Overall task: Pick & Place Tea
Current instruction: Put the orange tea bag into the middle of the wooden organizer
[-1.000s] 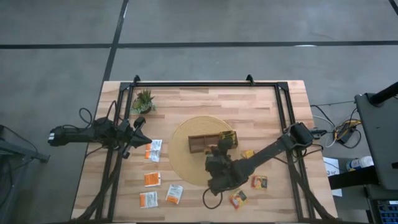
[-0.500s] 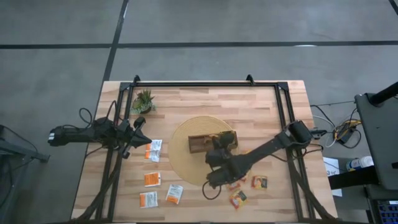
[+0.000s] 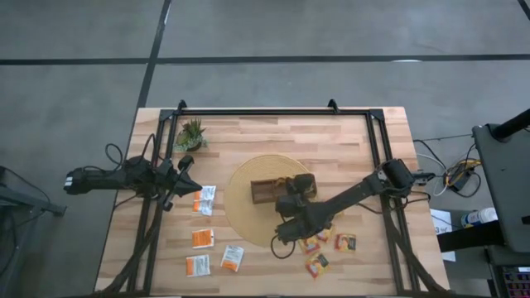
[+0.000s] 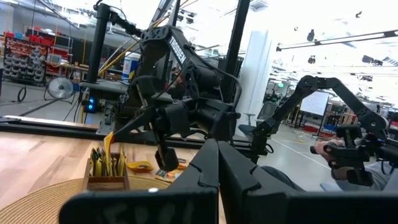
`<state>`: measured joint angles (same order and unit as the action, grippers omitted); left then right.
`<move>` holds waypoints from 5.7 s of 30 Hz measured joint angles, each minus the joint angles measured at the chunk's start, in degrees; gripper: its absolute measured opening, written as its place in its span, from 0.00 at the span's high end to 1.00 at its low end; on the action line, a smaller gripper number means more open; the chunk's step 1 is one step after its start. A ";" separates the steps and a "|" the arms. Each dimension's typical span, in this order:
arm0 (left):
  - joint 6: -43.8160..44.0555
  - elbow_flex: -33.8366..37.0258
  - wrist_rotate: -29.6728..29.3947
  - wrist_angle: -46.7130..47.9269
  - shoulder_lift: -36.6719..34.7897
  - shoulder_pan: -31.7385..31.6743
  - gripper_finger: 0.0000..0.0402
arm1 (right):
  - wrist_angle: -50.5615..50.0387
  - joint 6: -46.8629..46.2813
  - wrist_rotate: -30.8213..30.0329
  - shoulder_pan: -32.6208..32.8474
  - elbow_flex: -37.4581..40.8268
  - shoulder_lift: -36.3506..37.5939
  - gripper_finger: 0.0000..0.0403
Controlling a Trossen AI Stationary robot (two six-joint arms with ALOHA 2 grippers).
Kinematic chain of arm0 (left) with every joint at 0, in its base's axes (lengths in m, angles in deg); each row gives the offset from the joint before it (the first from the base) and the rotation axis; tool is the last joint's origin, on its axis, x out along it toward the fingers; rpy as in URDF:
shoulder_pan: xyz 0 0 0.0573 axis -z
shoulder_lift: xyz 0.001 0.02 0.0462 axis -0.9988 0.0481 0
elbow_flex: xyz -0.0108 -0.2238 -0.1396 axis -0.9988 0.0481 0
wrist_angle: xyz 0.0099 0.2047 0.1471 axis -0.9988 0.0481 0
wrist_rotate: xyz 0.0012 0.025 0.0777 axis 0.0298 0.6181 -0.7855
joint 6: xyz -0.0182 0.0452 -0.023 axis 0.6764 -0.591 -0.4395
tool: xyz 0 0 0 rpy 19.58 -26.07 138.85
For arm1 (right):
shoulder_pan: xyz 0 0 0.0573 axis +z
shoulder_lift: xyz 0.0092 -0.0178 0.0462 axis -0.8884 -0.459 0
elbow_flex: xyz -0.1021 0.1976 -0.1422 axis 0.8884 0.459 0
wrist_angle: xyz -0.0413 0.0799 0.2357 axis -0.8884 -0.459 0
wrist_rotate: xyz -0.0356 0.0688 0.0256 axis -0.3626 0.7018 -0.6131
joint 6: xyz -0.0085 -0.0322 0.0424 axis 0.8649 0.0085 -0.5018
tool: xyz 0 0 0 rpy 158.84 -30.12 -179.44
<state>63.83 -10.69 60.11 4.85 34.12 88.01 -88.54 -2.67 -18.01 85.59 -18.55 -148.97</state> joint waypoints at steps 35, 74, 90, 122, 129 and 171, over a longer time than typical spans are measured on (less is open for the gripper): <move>-0.01 0.01 0.00 0.02 -0.02 0.01 1.00 | 1.26 0.92 1.66 0.62 -0.60 0.26 0.67; 0.01 0.01 0.02 0.07 0.00 0.01 1.00 | 16.71 6.55 32.65 -3.67 6.76 3.41 0.80; 0.01 0.01 0.01 0.07 -0.02 -0.01 1.00 | 16.43 6.93 34.44 -4.59 4.43 3.45 0.98; -0.01 0.01 0.01 0.08 -0.01 0.00 1.00 | 16.45 3.39 38.58 -4.74 3.98 5.51 0.61; -0.01 -0.01 0.00 0.09 -0.01 0.01 1.00 | 16.68 3.70 38.47 -3.84 4.24 11.97 0.63; -0.01 0.01 0.00 1.38 0.00 -0.01 1.00 | 44.46 10.14 63.37 -15.10 31.13 34.86 0.67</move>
<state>63.82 -10.68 60.11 6.23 34.13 88.00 -44.08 7.47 45.35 70.49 12.59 -114.11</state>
